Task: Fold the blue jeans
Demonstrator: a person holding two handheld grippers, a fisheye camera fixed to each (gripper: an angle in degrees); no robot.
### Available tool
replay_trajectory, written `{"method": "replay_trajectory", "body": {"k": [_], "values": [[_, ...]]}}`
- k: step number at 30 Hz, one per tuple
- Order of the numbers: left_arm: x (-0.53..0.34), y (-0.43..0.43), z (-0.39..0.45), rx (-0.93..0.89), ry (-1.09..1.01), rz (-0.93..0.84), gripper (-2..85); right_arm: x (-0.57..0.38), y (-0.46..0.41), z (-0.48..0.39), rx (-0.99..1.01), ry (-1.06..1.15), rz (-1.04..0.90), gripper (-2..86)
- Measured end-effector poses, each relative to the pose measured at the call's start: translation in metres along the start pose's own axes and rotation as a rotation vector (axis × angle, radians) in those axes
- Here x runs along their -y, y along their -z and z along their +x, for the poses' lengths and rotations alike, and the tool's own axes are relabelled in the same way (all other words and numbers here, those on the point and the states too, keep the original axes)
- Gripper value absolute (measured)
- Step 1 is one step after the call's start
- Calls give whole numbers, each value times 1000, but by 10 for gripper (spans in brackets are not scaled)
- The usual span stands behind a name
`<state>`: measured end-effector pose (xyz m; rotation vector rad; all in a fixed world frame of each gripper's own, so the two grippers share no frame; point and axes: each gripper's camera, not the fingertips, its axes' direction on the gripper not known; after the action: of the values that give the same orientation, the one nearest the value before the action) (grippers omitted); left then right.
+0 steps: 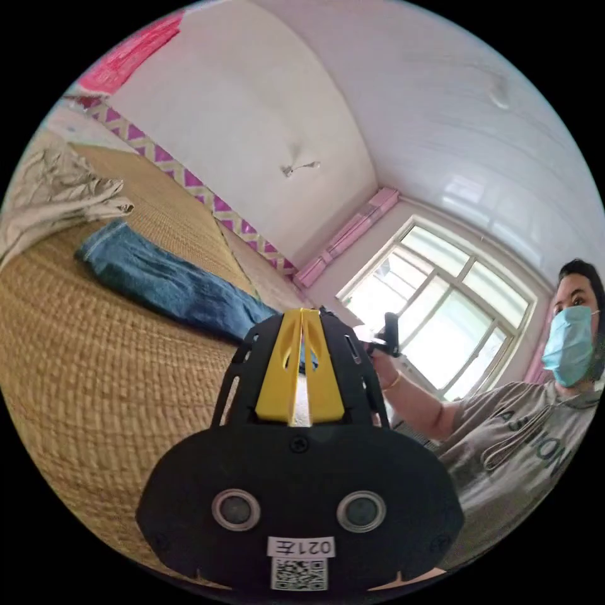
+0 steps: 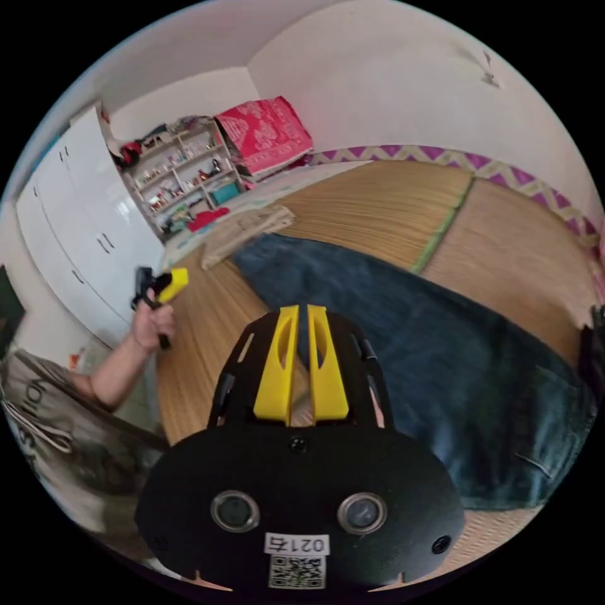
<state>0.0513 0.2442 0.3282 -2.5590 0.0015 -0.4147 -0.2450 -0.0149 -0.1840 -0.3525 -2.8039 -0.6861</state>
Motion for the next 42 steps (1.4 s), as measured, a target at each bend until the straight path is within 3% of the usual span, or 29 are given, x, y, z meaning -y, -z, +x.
{"method": "replay_trajectory", "body": {"k": [6, 12, 20, 29, 34, 42], "values": [[73, -129, 14, 206, -231, -291, -9, -14, 65, 78, -341, 124, -111, 44], [140, -198, 2, 316, -402, -369, -7, 5, 81, 141, -492, 343, -207, 76], [190, -273, -50, 307, -462, -592, 34, 62, 75, 227, -348, 370, -350, 106], [206, -318, -96, 293, -439, -758, 59, 74, 63, 324, -103, 200, -427, 106], [213, -325, -113, 266, -430, -807, 68, 73, 59, 350, -81, 146, -431, 14], [215, -332, -132, 324, -446, -885, 44, 56, 61, 353, -64, 236, -419, -5]]}}
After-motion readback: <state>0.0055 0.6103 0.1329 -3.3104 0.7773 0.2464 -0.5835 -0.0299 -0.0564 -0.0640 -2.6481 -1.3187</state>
